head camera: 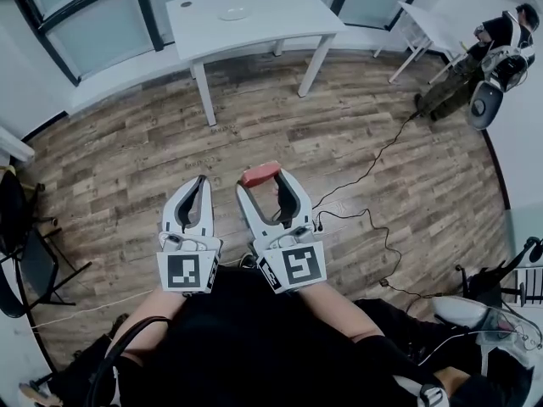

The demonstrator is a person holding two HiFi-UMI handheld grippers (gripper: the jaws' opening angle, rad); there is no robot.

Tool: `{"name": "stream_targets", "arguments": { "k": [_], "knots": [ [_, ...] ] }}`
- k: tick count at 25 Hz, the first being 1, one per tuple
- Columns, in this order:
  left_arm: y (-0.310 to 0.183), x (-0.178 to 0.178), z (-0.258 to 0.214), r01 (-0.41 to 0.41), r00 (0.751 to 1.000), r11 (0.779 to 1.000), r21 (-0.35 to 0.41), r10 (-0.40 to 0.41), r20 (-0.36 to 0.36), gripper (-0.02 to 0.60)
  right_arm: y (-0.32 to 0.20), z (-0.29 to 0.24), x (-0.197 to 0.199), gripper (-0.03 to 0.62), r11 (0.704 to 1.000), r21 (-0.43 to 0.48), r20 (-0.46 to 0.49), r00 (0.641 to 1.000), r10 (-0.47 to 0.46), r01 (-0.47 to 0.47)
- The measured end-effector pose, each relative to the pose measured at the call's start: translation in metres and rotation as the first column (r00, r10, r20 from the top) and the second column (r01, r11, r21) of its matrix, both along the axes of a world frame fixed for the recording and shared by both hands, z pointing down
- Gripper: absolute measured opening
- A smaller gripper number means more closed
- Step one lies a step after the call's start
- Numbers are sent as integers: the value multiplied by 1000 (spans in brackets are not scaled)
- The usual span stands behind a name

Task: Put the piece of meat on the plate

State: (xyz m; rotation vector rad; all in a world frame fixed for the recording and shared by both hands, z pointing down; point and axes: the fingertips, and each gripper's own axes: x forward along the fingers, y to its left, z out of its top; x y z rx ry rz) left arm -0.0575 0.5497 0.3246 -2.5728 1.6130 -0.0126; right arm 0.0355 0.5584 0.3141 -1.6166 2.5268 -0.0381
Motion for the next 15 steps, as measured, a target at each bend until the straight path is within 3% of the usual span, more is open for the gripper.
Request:
{"name": "stream_targets", "arguments": {
  "k": [15],
  "knots": [
    [-33,14,26,-8,1000,998,-70,8,-10,3,-33,20,13,281,998,-61,-36,999,6,-9]
  ]
}}
